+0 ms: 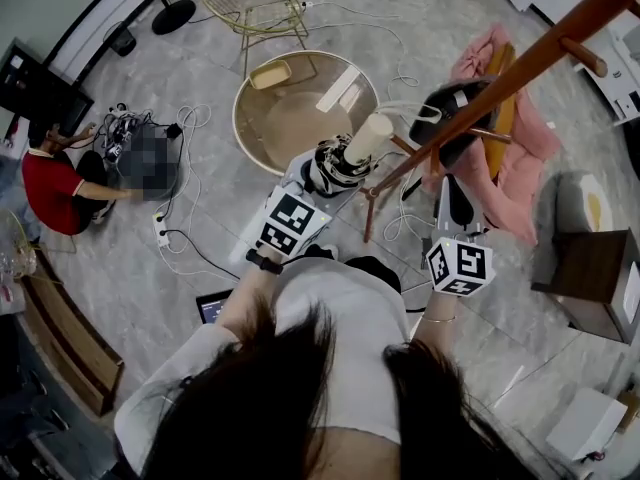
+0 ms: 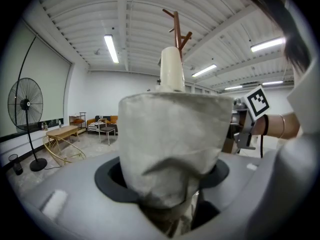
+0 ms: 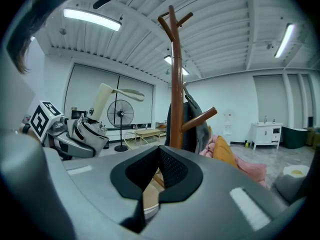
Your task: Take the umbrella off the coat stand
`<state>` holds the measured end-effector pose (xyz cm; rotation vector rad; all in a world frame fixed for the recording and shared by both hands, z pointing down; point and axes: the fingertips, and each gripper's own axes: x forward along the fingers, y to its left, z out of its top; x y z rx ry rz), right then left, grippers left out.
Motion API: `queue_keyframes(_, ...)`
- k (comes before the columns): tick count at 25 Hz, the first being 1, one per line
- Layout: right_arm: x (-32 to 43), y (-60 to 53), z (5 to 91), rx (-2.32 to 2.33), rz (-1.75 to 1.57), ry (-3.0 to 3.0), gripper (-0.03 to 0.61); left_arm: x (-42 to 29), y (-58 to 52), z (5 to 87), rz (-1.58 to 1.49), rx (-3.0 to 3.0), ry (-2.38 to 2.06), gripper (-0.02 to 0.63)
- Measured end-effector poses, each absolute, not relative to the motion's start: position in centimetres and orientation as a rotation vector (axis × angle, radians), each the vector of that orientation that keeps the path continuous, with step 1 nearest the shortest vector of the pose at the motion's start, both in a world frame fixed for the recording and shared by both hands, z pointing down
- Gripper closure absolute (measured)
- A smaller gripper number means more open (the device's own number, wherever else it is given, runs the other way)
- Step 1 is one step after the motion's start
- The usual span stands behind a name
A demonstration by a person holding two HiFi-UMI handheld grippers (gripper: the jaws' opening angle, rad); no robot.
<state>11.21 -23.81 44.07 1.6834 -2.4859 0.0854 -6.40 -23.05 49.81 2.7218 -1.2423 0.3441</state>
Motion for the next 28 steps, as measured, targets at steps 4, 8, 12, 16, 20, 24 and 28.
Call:
queue_keyframes(4,11.6,-23.2,44.2,1.716,0.085,-2.456,0.575,-6.5,-22.9,50.2,0.362,2.725,-1.214,0.264)
queue_keyframes(8,11.9,-22.7,44.1,1.735,0.083,-2.437,0.577,-6.5,-23.2,49.9,0.348,2.734,-1.200,0.264)
queue_keyframes(12,12.5,-22.4,43.9,1.753,0.079,-2.422,0.575,-6.4,-23.5,49.6,0.347,2.741,-1.208,0.264)
queue_keyframes(16,12.8,-22.3,43.8,1.761,0.071,-2.417,0.577,-6.5,-23.6,49.4,0.333,2.739,-1.216,0.264)
queue_keyframes(20,12.9,-22.4,43.5,1.759,0.064,-2.419,0.575,-6.6,-23.7,49.0,0.333,2.736,-1.227,0.264)
queue_keyframes(24,12.8,-22.4,43.7,1.758,0.072,-2.418,0.577,-6.7,-23.7,49.1,0.322,2.735,-1.236,0.264)
queue_keyframes(28,12.7,-22.4,44.1,1.758,0.080,-2.416,0.577,-6.8,-23.8,49.4,0.330,2.735,-1.235,0.264)
